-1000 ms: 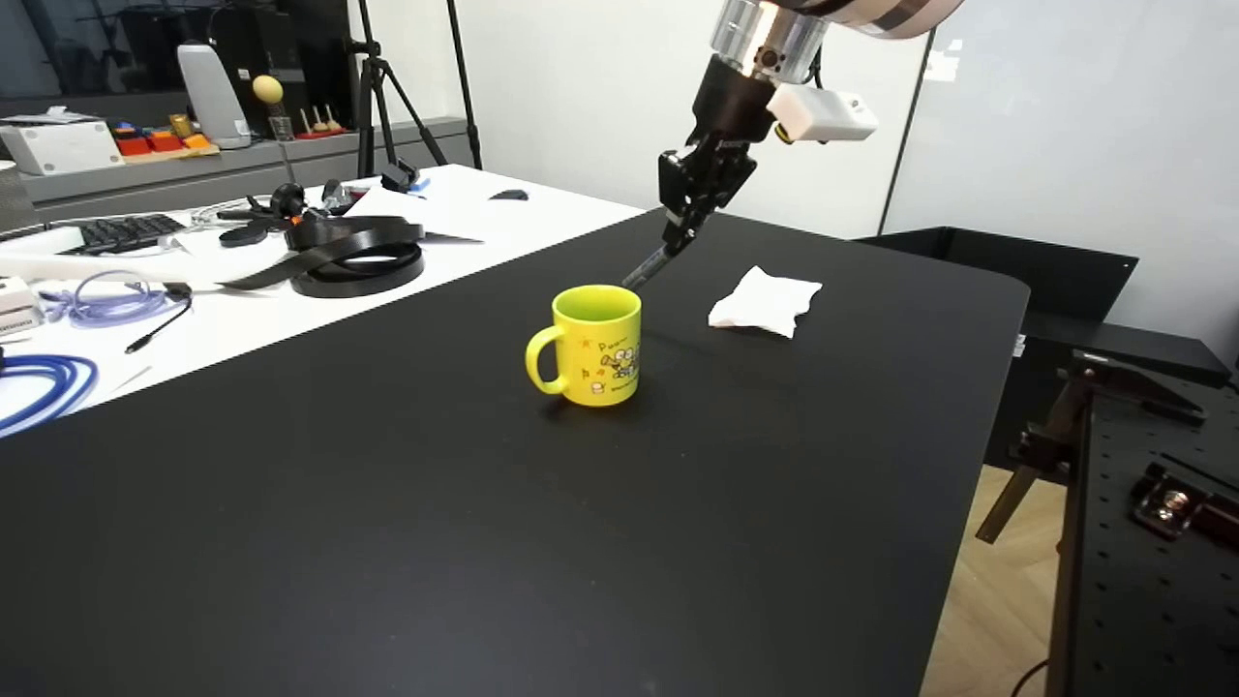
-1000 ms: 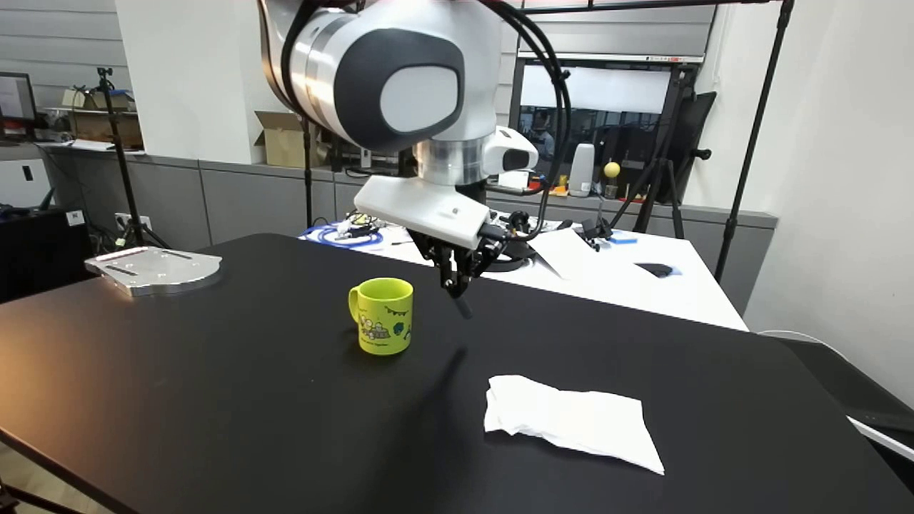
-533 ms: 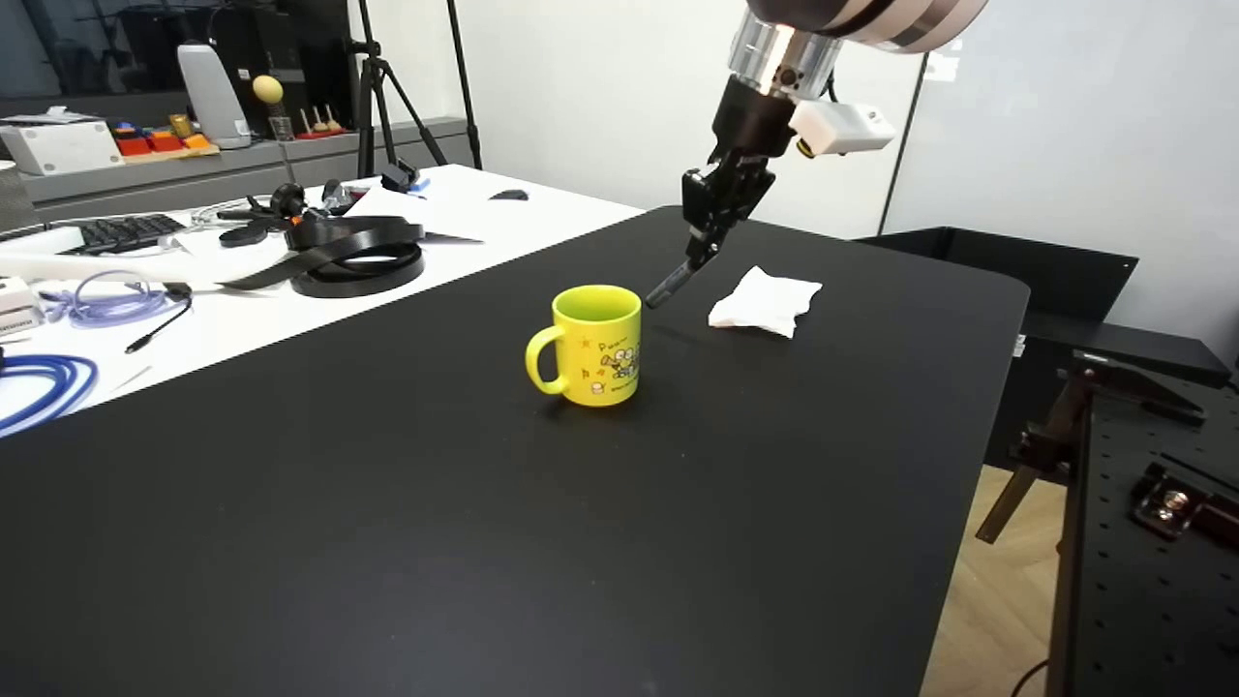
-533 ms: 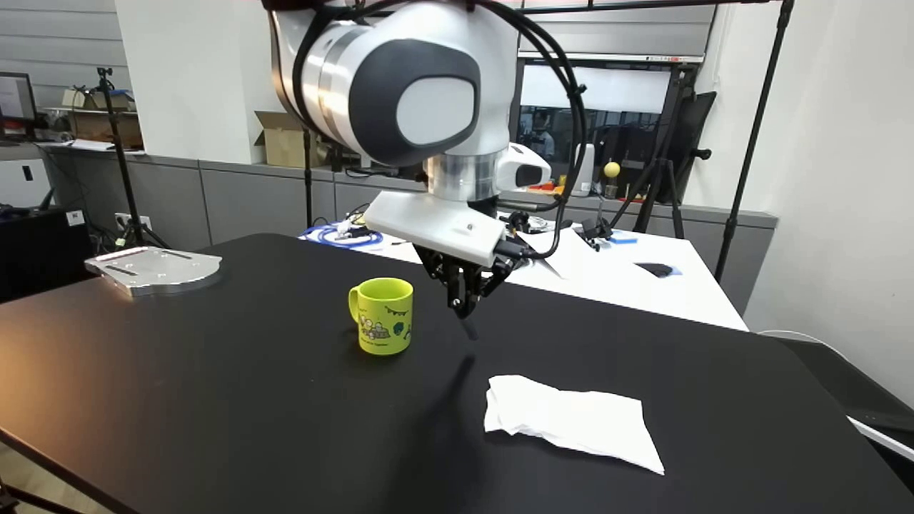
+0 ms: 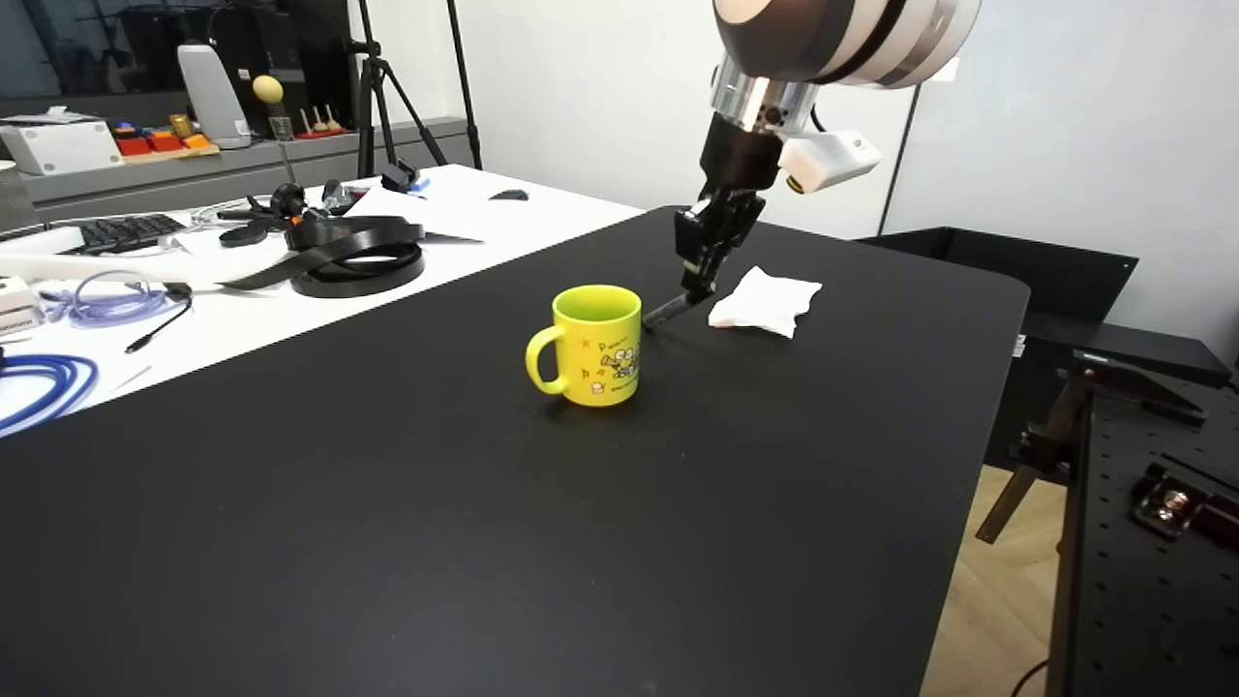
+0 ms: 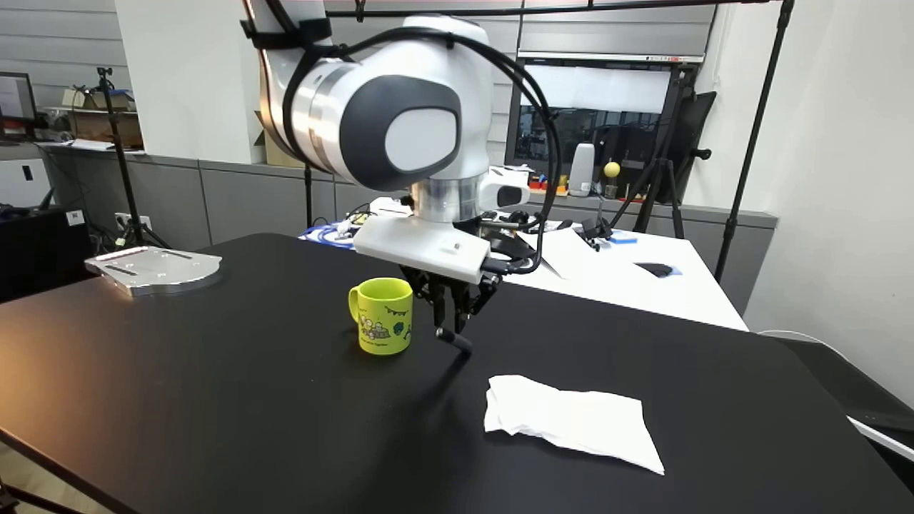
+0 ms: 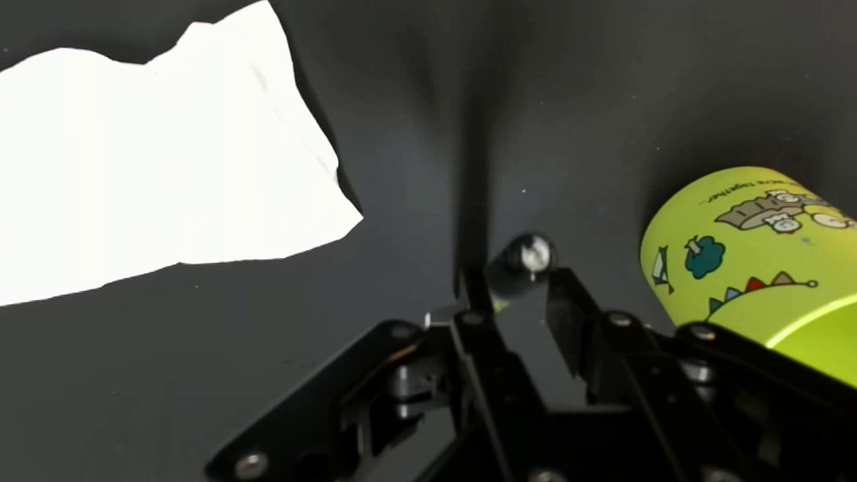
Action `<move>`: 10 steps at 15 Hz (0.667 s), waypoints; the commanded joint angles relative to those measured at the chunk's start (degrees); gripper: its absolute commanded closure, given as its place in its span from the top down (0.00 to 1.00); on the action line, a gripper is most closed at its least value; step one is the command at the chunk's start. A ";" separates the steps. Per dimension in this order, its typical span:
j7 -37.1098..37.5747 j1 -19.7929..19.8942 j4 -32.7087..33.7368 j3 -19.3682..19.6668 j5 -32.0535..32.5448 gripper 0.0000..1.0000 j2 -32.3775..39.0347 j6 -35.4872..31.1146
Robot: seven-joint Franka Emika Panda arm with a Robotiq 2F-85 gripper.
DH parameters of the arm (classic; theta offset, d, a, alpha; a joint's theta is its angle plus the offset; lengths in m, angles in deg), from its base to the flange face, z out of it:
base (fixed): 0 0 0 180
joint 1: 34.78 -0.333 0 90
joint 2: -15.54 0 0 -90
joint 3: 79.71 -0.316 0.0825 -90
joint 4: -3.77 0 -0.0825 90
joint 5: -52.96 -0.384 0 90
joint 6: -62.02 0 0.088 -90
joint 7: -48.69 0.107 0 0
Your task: Put the marker on the table
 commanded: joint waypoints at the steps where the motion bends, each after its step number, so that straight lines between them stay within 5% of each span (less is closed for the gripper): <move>1: 1.97 -4.78 1.79 3.90 1.35 0.61 1.68 0.01; 7: 6.50 -12.37 1.33 11.66 4.51 1.00 -0.58 4.66; 10: 11.01 -18.36 0.19 18.70 10.13 1.00 -3.49 5.53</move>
